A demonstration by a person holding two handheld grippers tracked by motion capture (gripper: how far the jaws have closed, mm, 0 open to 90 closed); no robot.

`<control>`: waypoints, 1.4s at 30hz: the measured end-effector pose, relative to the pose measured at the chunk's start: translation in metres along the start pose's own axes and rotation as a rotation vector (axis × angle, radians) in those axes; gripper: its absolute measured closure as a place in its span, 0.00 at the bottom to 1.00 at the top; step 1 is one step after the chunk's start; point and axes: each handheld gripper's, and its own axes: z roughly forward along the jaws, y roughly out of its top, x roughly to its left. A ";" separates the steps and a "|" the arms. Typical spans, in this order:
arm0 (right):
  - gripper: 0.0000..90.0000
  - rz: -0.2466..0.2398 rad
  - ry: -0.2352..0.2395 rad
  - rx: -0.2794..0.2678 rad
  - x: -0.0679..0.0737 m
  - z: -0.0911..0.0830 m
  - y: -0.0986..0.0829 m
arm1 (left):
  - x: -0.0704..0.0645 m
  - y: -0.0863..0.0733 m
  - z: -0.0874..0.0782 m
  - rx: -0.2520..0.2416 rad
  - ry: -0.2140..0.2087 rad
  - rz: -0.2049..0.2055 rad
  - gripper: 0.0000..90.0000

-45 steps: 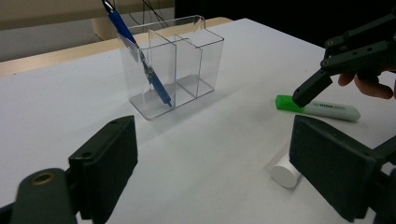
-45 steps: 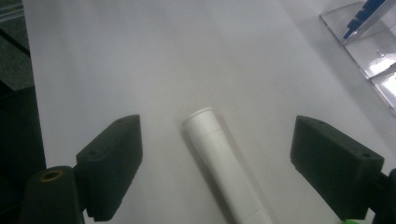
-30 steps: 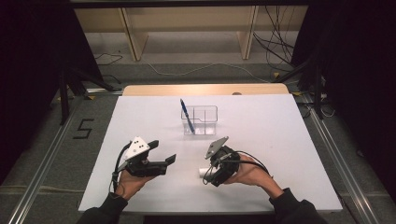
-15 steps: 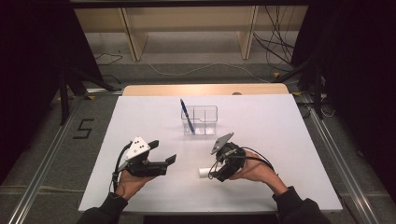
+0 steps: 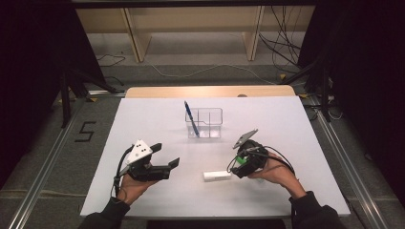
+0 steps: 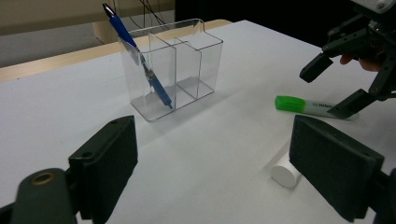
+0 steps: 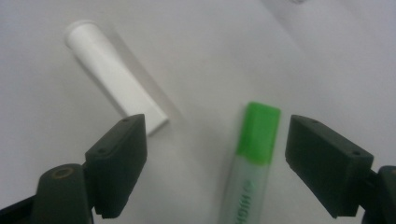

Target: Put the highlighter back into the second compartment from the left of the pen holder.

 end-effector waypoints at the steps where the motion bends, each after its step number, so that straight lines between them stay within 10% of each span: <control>1: 0.25 0.013 -0.010 0.007 -0.002 0.000 -0.002 | 0.000 0.000 0.000 0.000 -0.002 0.000 0.17; 16: 0.43 0.130 -0.012 0.113 -0.019 0.012 -0.008 | 0.000 0.000 0.000 -0.001 -0.002 0.002 0.17; 42: 0.63 0.140 0.025 0.238 -0.025 0.028 -0.004 | 0.000 0.000 0.000 0.000 -0.001 0.008 0.17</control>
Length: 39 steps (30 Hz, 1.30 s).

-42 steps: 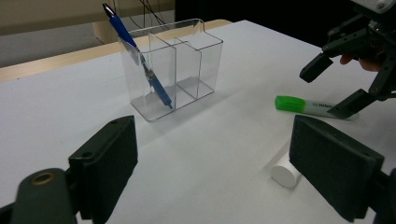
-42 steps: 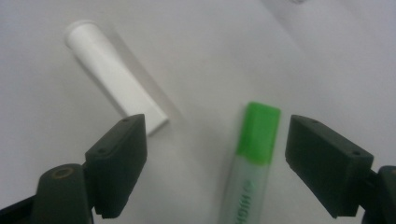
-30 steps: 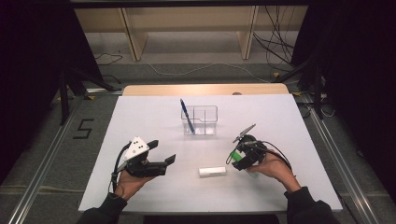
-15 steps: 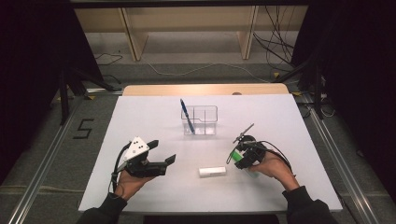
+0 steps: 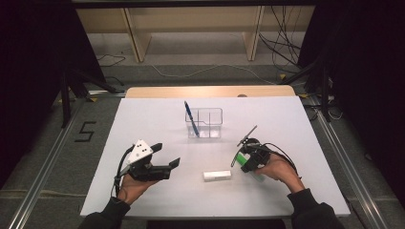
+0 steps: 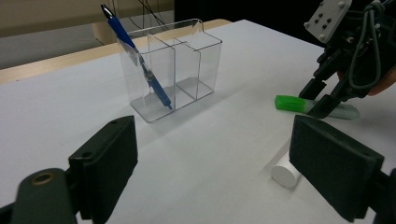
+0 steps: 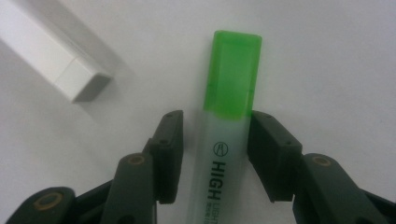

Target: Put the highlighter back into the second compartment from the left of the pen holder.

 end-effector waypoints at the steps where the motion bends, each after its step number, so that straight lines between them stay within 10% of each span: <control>1: 0.64 0.000 -0.003 0.008 0.000 0.001 0.001 | 0.000 0.000 0.000 -0.001 0.000 -0.002 0.17; 28: 0.74 -0.070 -0.042 0.063 0.006 0.001 0.012 | 0.000 0.000 0.000 -0.002 0.000 0.004 0.17; 39: 0.74 -0.046 -0.058 -0.135 -0.001 -0.018 0.010 | 0.000 0.000 0.000 -0.012 0.000 0.001 0.17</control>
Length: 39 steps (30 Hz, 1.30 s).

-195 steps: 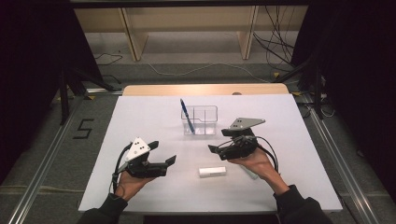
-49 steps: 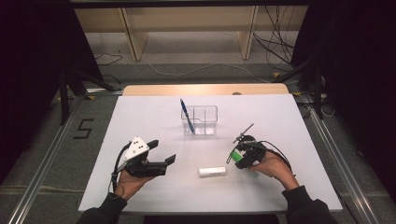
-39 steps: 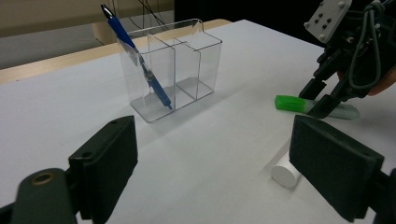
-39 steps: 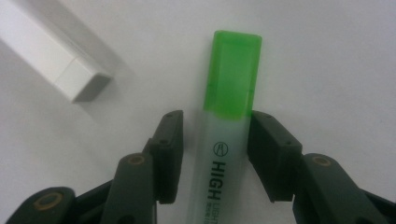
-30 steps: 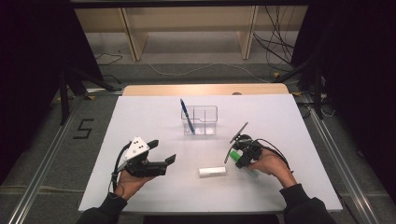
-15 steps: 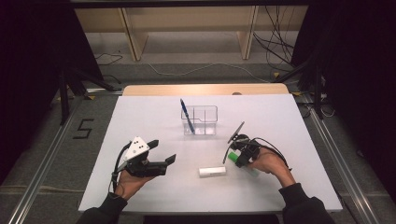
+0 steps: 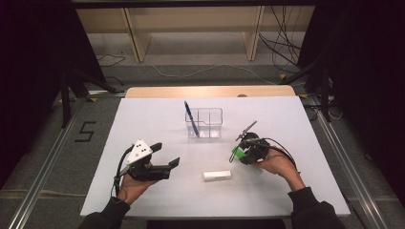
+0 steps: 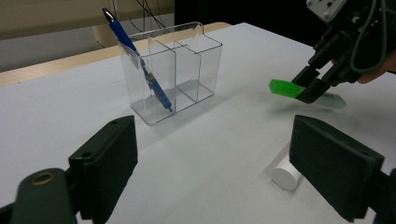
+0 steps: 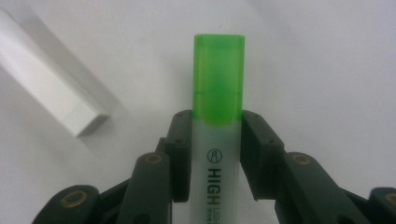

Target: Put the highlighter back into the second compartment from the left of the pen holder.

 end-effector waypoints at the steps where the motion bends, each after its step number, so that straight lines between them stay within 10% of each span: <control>1: 0.74 0.001 0.002 -0.025 -0.001 -0.002 0.000 | 0.000 0.000 0.000 -0.001 0.000 0.000 0.17; 20: 0.74 0.082 -0.052 -0.491 -0.004 -0.037 0.010 | 0.003 0.000 -0.002 -0.026 0.013 -0.034 0.17; 39: 0.74 0.122 -0.057 -0.666 -0.005 -0.046 0.062 | 0.005 0.000 -0.004 -0.046 0.020 -0.042 0.17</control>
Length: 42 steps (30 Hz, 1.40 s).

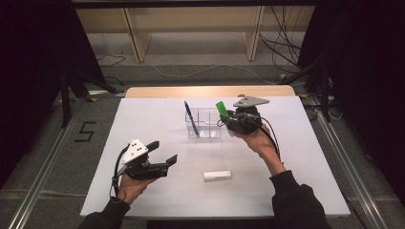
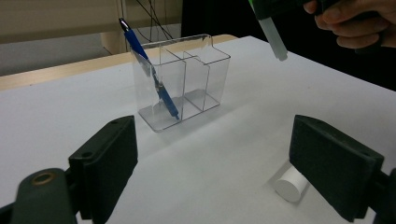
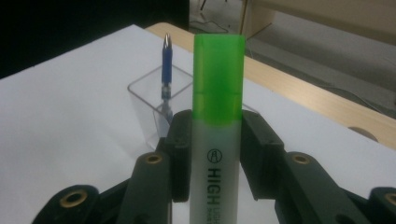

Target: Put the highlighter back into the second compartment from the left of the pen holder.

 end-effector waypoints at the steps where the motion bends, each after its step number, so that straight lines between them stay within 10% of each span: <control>1: 0.74 0.000 0.000 -0.007 0.000 0.002 0.003 | 0.000 0.000 0.000 0.000 0.000 -0.002 0.17; 42: 0.74 0.045 -0.020 -0.088 0.012 0.063 0.044 | 0.001 0.002 -0.001 -0.015 -0.003 -0.009 0.17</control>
